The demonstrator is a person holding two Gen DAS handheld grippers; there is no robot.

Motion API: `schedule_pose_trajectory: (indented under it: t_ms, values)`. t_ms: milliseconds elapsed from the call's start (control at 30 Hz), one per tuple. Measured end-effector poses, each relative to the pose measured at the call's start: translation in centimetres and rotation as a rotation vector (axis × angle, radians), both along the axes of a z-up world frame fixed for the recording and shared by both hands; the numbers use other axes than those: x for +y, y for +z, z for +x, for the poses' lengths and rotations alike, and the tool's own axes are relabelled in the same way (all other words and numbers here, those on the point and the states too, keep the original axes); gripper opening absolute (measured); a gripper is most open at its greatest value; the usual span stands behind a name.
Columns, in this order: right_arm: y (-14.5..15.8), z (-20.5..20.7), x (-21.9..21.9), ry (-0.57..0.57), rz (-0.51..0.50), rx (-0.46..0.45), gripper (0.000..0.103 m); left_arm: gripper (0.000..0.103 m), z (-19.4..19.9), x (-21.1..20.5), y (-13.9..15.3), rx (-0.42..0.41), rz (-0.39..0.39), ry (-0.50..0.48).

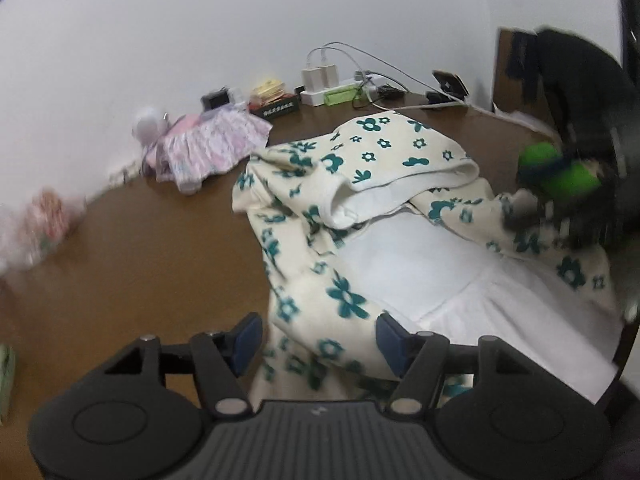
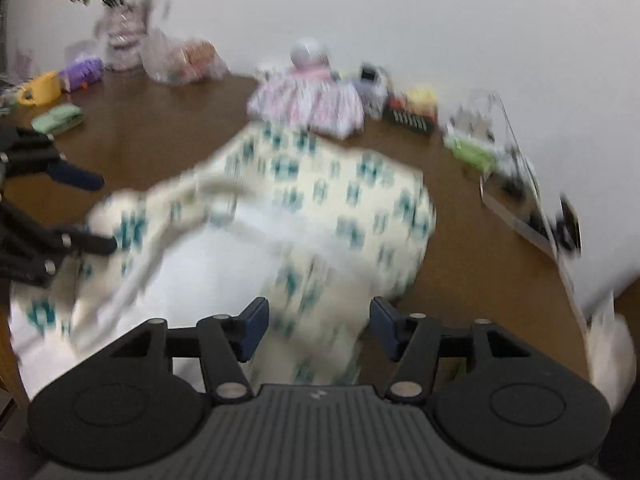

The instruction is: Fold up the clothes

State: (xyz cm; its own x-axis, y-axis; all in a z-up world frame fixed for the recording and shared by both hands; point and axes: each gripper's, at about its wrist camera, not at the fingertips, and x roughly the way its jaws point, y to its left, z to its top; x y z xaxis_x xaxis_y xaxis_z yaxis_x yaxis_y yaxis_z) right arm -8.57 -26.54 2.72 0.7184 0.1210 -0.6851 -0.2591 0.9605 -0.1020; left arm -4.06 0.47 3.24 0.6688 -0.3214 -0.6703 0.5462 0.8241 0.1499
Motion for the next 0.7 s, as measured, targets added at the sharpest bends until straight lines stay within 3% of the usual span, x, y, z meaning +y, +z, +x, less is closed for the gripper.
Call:
schedule_pose_trajectory:
  t_ms: [33,100,167,200,300,400,467,500,533,600,700]
  values:
    - [-1.0,-0.7,0.1,-0.025,0.011,0.007,0.043,0.029,0.1,0.2,-0.1,0.012,-0.006,0.012]
    - [-2.1,-1.1,-0.1,-0.045,0.084,0.022,0.032,0.014,0.2,0.9,-0.3,0.026,-0.003,0.032]
    - [-2.6,-1.0,0.5,-0.049,0.064,-0.005,0.023,0.009,0.1,1.7,-0.3,0.021,0.01,0.043]
    - [-2.6,-1.2,0.9,-0.058,0.042,-0.028,0.013,0.008,0.1,2.2,-0.3,0.019,0.016,0.049]
    - [-2.8,-2.6,2.8,-0.003,0.046,-0.039,0.01,0.009,0.6,3.7,-0.3,-0.058,0.117,0.121]
    - [-3.1,-4.9,6.0,0.164,0.134,0.005,0.01,0.015,2.3,5.8,0.1,-0.128,0.208,0.356]
    - [-3.2,-6.6,8.4,0.346,0.227,0.021,0.012,0.016,2.2,6.9,1.6,-0.143,0.177,0.452]
    - [-2.8,-7.3,9.2,0.409,0.256,0.008,0.02,0.024,1.4,7.2,2.5,-0.161,0.125,0.432]
    - [-2.1,-7.6,9.3,0.409,0.249,-0.034,0.03,0.041,0.3,7.1,3.3,-0.171,0.075,0.392]
    - [-0.8,-7.8,8.5,0.356,0.225,-0.128,0.049,0.057,-1.5,6.4,3.7,-0.174,0.041,0.324]
    - [0.4,-6.6,5.9,0.177,0.14,-0.236,0.052,0.057,-3.9,4.5,3.0,-0.149,0.025,0.212]
